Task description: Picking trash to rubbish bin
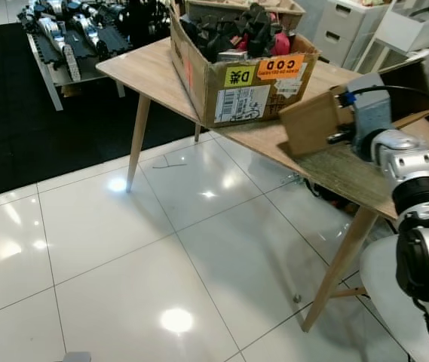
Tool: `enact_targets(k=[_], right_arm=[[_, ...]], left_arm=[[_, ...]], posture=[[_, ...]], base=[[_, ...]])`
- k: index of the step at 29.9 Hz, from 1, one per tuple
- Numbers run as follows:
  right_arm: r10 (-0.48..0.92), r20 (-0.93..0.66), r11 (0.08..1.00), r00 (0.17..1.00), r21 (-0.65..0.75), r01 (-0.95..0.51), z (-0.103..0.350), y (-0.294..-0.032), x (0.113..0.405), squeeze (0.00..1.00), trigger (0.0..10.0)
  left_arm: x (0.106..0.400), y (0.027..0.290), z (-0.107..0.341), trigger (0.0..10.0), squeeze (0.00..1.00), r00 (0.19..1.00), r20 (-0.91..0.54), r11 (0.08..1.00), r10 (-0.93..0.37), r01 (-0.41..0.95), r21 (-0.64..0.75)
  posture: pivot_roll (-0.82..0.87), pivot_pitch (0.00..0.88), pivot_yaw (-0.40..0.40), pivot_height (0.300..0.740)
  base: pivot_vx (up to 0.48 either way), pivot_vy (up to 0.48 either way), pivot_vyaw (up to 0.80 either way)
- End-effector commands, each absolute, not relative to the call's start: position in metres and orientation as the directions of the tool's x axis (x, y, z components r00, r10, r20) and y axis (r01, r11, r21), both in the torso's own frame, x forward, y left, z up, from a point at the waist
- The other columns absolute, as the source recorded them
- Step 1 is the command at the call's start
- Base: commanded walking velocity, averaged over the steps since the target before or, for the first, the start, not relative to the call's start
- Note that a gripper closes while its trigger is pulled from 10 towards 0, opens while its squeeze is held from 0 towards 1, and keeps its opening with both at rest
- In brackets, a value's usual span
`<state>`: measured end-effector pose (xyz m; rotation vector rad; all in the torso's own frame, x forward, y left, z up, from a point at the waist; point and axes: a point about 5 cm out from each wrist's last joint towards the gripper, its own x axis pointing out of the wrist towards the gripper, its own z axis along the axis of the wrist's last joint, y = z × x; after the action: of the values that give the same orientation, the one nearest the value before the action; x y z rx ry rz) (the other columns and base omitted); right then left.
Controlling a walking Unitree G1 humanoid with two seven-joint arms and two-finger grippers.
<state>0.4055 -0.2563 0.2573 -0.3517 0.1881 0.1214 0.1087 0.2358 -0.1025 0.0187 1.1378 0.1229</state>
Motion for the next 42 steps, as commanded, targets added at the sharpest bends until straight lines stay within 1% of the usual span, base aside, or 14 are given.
enact_targets(k=[1, 3, 5, 9, 13, 17, 21, 23, 30, 38, 42], right_arm=[[0.138, -0.191, 0.93, 0.972, -0.312, -0.193, 0.266, -0.252, 0.406, 0.0, 10.0], [0.149, -0.199, 0.923, 0.969, -0.323, -0.209, 0.266, -0.251, 0.406, 0.0, 10.0], [0.16, -0.214, 0.901, 0.964, -0.366, -0.231, 0.267, -0.249, 0.406, 0.0, 10.0], [0.135, -0.218, 0.884, 0.966, -0.414, -0.217, 0.269, -0.252, 0.405, 0.0, 10.0], [0.031, -0.19, 0.873, 0.981, -0.474, -0.119, 0.282, -0.264, 0.404, 0.0, 10.0], [-0.016, -0.158, 0.877, 0.987, -0.477, -0.062, 0.291, -0.271, 0.402, 0.0, 10.0], [-0.014, -0.149, 0.877, 0.989, -0.477, -0.059, 0.294, -0.271, 0.402, 0.0, 10.0], [0.041, -0.142, 0.864, 0.989, -0.493, -0.106, 0.295, -0.264, 0.403, 0.0, 10.0], [0.12, -0.171, 0.846, 0.978, -0.498, -0.191, 0.289, -0.253, 0.404, 0.0, 10.0], [0.103, -0.179, 0.849, 0.978, -0.497, -0.181, 0.289, -0.254, 0.404, 0.0, 10.0], [0.047, -0.188, 0.857, 0.981, -0.496, -0.137, 0.289, -0.261, 0.403, 0.0, 10.0]], left_arm=[[0.102, 0.234, -0.105, 10.0, 0.0, 0.393, -0.915, 0.994, 0.096, -0.079, 0.07], [0.103, 0.233, -0.105, 10.0, 0.0, 0.393, -0.914, 0.994, 0.095, -0.078, 0.07], [0.104, 0.233, -0.105, 10.0, 0.0, 0.395, -0.914, 0.995, 0.093, -0.075, 0.069], [0.104, 0.232, -0.105, 10.0, 0.0, 0.397, -0.913, 0.995, 0.091, -0.073, 0.067], [0.106, 0.231, -0.105, 10.0, 0.0, 0.4, -0.912, 0.995, 0.085, -0.074, 0.06], [0.106, 0.23, -0.105, 10.0, 0.0, 0.401, -0.912, 0.995, 0.084, -0.076, 0.058], [0.106, 0.23, -0.105, 10.0, 0.0, 0.401, -0.912, 0.995, 0.084, -0.076, 0.058], [0.105, 0.23, -0.105, 10.0, 0.0, 0.4, -0.913, 0.996, 0.083, -0.073, 0.059], [0.105, 0.231, -0.105, 10.0, 0.0, 0.4, -0.913, 0.996, 0.083, -0.071, 0.059], [0.106, 0.232, -0.104, 10.0, 0.0, 0.403, -0.912, 0.996, 0.083, -0.073, 0.058], [0.106, 0.232, -0.104, 10.0, 0.0, 0.404, -0.911, 0.996, 0.08, -0.072, 0.056]], posture=[[0.02, 0.103, -0.036, 0.74], [0.02, 0.103, -0.036, 0.74], [0.02, 0.096, -0.037, 0.74], [0.02, 0.096, -0.037, 0.74], [0.02, 0.101, -0.039, 0.74], [0.02, 0.101, -0.039, 0.74], [0.01, 0.102, -0.037, 0.74], [0.01, 0.103, -0.034, 0.74], [0.01, 0.104, -0.033, 0.74], [0.02, 0.103, -0.033, 0.74], [0.02, 0.105, -0.031, 0.74]], base=[[0.0, 0.0, 0.0], [0.124, 0.0, 0.0], [0.257, 0.0, 0.0], [0.261, 0.0, 0.0], [0.273, 0.0, 0.0], [0.275, 0.0, 0.0], [0.279, 0.0, 0.0], [0.289, 0.0, 0.0], [0.297, 0.0, 0.0], [0.315, 0.0, 0.0], [0.319, 0.0, 0.0]])
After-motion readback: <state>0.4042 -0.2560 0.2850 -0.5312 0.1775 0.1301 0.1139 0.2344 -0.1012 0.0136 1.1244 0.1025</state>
